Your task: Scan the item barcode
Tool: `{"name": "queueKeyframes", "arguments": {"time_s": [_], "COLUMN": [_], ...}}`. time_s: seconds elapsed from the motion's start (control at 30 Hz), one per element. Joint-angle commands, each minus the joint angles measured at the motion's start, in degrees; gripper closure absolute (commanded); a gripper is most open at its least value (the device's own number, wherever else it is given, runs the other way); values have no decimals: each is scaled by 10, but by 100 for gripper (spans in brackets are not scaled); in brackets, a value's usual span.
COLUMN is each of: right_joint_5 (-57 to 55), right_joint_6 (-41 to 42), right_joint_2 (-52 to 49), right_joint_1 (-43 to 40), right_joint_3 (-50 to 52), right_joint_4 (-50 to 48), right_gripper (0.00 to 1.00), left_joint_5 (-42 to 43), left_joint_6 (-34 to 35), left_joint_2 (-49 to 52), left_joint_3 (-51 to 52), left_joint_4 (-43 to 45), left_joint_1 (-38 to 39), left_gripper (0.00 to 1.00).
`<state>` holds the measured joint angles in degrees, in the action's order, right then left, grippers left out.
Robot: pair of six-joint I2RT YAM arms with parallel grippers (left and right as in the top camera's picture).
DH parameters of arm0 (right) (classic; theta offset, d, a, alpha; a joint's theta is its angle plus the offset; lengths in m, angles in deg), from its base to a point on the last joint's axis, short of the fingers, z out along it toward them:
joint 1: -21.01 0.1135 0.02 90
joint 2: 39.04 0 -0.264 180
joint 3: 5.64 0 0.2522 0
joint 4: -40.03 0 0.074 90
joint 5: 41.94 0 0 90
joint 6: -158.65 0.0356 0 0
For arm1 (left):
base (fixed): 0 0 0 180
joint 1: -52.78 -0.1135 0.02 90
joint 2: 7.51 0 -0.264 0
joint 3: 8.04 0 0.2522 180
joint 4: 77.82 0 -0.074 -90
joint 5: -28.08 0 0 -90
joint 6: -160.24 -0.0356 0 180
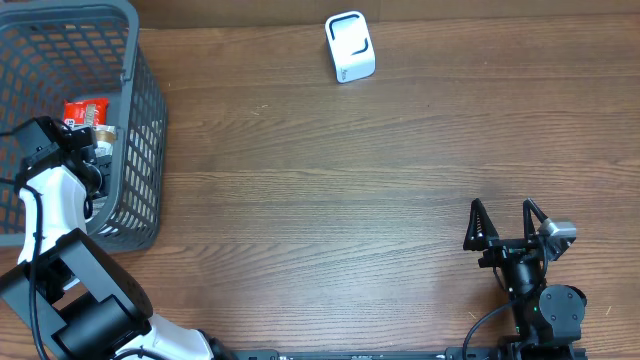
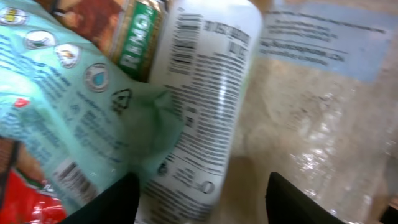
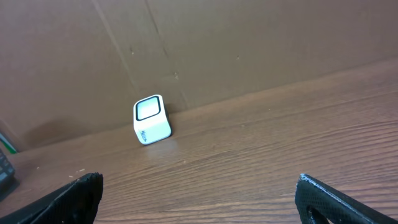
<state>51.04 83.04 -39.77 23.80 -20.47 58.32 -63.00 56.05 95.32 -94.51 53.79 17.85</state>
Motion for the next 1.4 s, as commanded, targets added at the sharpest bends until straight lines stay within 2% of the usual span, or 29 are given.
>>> {"name": "queueKeyframes", "arguments": {"time_s": [0.0,0.27,0.43,0.57,0.73,1.1,1.37], "right_joint_5": [-2,-2,-2,-2,-2,-2,-2], "right_joint_6": [2,2,2,2,2,2,2], "right_joint_2": [6,6,6,6,6,6,6], "right_joint_1": [4,4,4,4,4,4,4], "right_joint_3": [7,7,7,7,7,7,7], "right_joint_4": [-2,-2,-2,-2,-2,-2,-2], "right_gripper": [0,0,0,0,0,0,0], "left_joint_5": [-41,-16,-14,-14,-14,-19,-19], "left_joint_6": [-10,-11,-11,-11,-10,-8,46], "left_joint_2": [10,46,79,84,79,10,-89], "left_joint_3": [3,3,3,3,-2,-43,-96], "left_joint_4": [12,30,26,24,23,10,11], "left_joint_1": [-12,-15,-14,-14,-14,-14,-14], "left_gripper": [38,37,44,64,96,96,96]}}
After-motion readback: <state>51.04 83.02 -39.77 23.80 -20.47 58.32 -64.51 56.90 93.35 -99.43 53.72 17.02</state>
